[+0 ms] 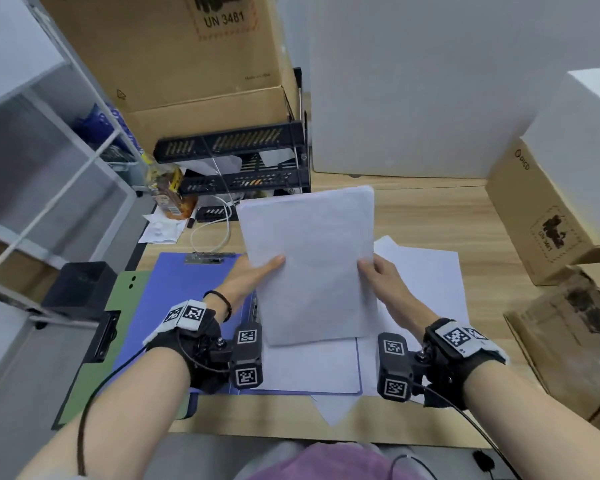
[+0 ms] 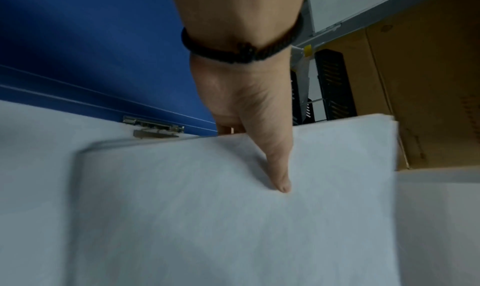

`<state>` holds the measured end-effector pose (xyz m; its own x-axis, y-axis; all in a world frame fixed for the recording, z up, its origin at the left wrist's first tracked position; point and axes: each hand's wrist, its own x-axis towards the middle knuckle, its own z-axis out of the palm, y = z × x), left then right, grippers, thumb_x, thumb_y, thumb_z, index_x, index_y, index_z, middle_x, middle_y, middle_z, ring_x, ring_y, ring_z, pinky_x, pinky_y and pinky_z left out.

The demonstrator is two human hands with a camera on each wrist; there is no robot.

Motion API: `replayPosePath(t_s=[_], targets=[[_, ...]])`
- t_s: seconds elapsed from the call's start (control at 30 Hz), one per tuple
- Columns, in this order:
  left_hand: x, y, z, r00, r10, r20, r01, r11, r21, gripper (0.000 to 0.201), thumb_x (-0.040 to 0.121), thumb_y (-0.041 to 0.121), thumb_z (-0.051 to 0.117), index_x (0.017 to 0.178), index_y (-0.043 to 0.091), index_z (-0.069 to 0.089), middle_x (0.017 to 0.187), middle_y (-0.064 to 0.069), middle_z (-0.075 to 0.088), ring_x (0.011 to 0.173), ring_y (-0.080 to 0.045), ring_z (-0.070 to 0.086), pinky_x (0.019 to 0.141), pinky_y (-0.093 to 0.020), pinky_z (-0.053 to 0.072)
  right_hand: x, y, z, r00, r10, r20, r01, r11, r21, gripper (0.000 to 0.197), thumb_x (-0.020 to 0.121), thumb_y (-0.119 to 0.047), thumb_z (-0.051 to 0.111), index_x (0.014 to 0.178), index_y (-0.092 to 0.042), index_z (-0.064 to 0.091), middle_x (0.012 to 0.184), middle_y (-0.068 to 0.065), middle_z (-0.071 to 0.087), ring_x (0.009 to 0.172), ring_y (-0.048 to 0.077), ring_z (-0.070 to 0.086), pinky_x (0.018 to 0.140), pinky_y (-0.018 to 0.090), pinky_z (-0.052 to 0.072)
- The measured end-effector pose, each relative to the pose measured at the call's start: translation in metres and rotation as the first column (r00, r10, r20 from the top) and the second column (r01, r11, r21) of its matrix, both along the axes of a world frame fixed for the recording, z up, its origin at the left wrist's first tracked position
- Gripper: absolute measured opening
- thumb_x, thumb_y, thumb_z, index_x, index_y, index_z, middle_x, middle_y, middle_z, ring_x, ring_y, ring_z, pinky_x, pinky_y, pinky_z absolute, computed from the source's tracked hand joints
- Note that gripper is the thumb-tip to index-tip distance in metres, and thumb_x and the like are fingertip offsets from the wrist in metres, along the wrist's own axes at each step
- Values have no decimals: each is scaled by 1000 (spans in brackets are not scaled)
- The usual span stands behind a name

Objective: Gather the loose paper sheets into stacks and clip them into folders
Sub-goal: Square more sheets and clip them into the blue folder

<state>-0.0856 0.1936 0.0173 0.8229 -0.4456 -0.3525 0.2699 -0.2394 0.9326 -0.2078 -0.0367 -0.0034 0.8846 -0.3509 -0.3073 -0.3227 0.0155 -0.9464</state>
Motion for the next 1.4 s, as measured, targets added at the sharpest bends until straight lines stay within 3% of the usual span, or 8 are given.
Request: replayPosePath(t_s=[0.13,0.23,0.37,0.5,0.77,0.9,1.17,1.4], targets=[[17,7,6,998,70,8,-70,996,58,61,80,22,74,134,17,46,128,-2,61,104,-12,64,83,-26,55,17,-9,6,998,40,-43,-46,988,-145,25,99,-21,42,85,-21,62,84,-6,65,76,13,57,65,25,43],[29,13,11,985,117,130,-152,941,303,94,72,31,81,146,17,25,139,1,44,123,-16,46,104,-34,39,20,-22,-1,974,172,-149,-202,955,-215,25,98,-23,43,82,-14,60,80,-5,60,77,16,53,67,28,39],[24,-4,30,948,-276,159,177,871,458,68,77,30,77,137,24,45,136,7,50,123,-11,47,107,-34,38,19,-23,-5,896,382,-226,-434,862,-262,30,98,-25,45,83,-2,55,80,0,55,77,16,50,71,29,38],[17,-31,31,908,-409,90,323,821,472,34,86,30,68,116,15,62,107,-1,69,86,-12,66,71,-21,54,22,-21,0,861,453,-232,-498,844,-199,35,98,-28,47,97,5,58,86,2,59,78,15,55,72,29,43],[28,7,1,991,-130,-33,134,933,333,32,79,37,74,107,24,66,107,0,72,95,-22,69,86,-42,55,-8,-68,4,884,382,-269,-394,919,9,19,87,-26,71,101,-14,68,94,7,76,78,17,70,70,25,53],[22,26,-21,995,75,-71,-50,949,311,20,86,26,68,103,18,63,103,-3,67,83,-14,66,67,-27,50,-20,-74,-12,925,274,-262,-226,954,197,15,87,-19,70,100,-11,69,99,9,75,84,22,71,83,32,58],[32,-10,-11,975,212,-67,-210,977,39,39,86,17,67,124,10,57,117,-3,66,101,-18,65,93,-39,50,19,-68,1,982,95,-162,-68,984,163,28,93,-19,61,120,-9,62,114,6,72,96,19,70,75,30,55],[57,-20,14,959,271,86,-266,962,-63,26,84,2,66,104,19,64,107,3,68,96,-11,65,82,-23,53,44,-74,28,995,68,68,-78,987,144,21,94,-15,60,114,-20,64,117,1,70,104,18,68,86,34,57]])
